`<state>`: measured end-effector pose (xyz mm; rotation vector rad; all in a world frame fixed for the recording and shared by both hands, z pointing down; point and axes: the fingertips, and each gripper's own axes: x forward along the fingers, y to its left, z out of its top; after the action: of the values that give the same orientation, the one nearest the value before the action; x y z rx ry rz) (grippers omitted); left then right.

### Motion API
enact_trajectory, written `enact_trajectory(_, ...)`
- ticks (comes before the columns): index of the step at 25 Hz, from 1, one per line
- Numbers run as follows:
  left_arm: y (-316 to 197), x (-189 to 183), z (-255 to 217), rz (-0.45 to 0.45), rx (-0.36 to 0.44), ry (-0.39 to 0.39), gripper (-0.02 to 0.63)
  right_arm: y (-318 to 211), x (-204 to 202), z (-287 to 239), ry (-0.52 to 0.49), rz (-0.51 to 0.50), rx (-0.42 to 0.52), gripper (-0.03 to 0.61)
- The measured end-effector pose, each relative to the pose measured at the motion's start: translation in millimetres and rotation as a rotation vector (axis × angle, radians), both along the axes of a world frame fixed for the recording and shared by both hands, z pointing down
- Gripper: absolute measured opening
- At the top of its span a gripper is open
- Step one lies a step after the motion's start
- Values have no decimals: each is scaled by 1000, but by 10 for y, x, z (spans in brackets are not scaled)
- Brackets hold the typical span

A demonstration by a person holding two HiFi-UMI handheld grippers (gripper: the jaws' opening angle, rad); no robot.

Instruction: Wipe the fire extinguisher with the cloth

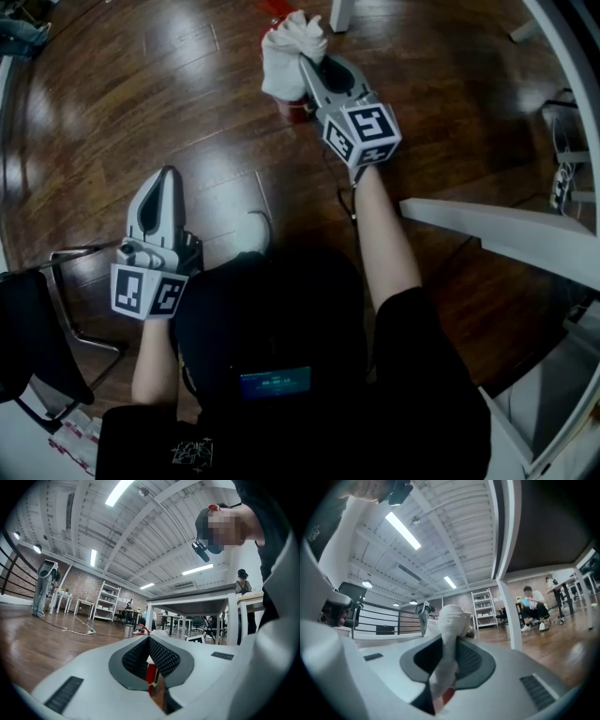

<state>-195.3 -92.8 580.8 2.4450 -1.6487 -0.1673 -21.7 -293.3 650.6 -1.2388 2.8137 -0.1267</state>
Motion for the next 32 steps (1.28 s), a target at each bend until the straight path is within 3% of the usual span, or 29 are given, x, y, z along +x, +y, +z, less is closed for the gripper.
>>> enact_trajectory(9, -14, -58, 21, -4, -6, 7, 2, 30, 112, 644, -2, 29, -114, 92)
enact_trajectory(19, -20, 13, 39, 10, -10, -5, 2, 76, 70, 1517, 151, 20, -258, 93)
enact_trajectory(24, -120, 266, 75, 91, -20, -34, 2, 86, 38, 1807, 238, -12, -313, 94)
enact_trajectory(28, -193, 517, 71, 184, -16, -65, 2, 140, 43, 1612, 223, -36, -282, 92)
enact_trajectory(32, -304, 715, 20, 243, 2, -57, 2, 152, 139, 900, 115, -47, -150, 92)
